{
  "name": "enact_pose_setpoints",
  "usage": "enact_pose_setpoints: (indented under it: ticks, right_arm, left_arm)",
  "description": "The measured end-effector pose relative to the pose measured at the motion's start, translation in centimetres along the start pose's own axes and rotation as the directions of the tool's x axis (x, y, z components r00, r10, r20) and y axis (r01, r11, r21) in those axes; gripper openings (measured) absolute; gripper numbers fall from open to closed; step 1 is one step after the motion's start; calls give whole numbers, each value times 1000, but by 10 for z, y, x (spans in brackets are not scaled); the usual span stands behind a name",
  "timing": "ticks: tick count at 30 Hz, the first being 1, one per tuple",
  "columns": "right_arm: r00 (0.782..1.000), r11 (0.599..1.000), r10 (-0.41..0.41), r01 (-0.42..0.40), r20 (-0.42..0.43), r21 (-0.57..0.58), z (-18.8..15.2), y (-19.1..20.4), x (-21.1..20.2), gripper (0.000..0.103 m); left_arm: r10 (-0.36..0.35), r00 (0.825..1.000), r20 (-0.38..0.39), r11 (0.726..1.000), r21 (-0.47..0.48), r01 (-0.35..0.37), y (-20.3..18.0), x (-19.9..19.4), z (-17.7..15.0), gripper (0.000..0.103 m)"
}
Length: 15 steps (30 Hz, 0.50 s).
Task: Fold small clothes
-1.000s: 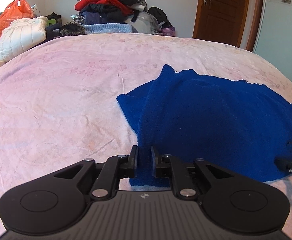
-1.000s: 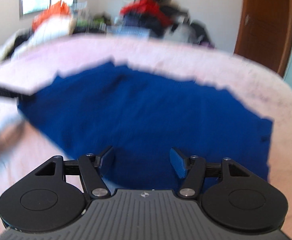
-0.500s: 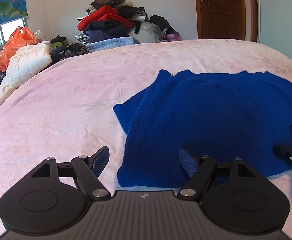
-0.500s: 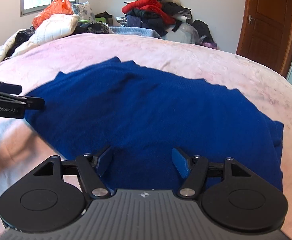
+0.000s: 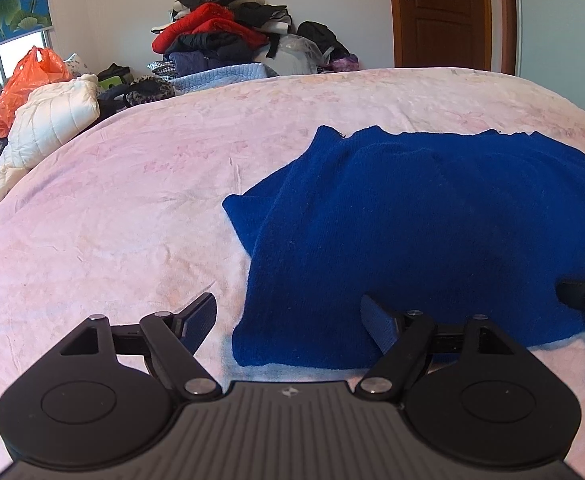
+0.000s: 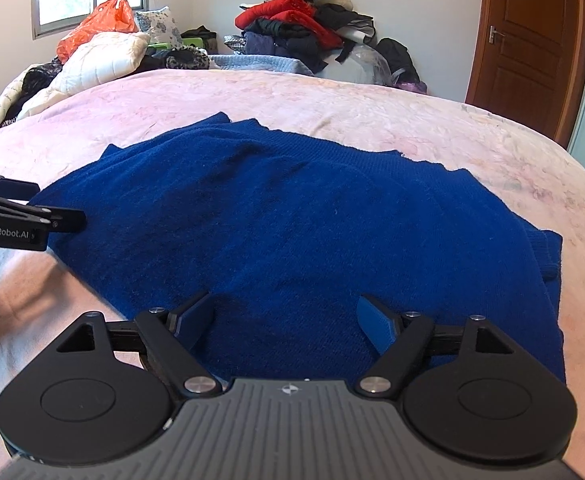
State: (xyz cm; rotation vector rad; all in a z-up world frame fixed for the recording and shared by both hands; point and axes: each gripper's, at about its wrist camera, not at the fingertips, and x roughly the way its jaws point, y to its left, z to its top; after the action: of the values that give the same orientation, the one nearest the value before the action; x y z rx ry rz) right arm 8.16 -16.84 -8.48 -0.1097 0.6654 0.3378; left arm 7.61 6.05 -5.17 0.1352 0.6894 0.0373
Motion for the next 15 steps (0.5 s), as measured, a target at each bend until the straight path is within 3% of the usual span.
enact_pose_setpoints:
  ticks: [15]
  right_arm:
    - [1000, 999, -10, 11, 20, -45, 6, 8, -5, 83]
  left_arm:
    - [-2, 1000, -2, 1000, 1, 2, 1, 0, 0, 80]
